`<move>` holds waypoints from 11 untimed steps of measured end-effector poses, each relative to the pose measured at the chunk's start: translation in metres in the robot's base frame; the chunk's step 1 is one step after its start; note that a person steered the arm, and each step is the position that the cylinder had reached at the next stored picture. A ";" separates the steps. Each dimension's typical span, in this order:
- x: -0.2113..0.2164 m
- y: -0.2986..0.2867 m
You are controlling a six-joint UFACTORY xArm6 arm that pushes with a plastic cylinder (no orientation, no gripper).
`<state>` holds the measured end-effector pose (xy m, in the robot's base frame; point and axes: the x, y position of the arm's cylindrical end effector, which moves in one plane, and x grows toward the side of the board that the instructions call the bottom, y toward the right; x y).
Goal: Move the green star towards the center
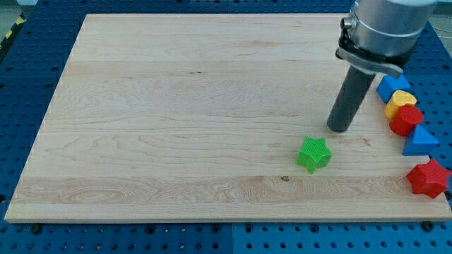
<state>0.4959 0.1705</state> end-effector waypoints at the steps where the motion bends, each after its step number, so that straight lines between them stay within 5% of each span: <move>1: 0.035 0.000; 6: 0.084 -0.025; 9: -0.002 -0.065; 11: -0.019 -0.065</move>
<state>0.4768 0.1055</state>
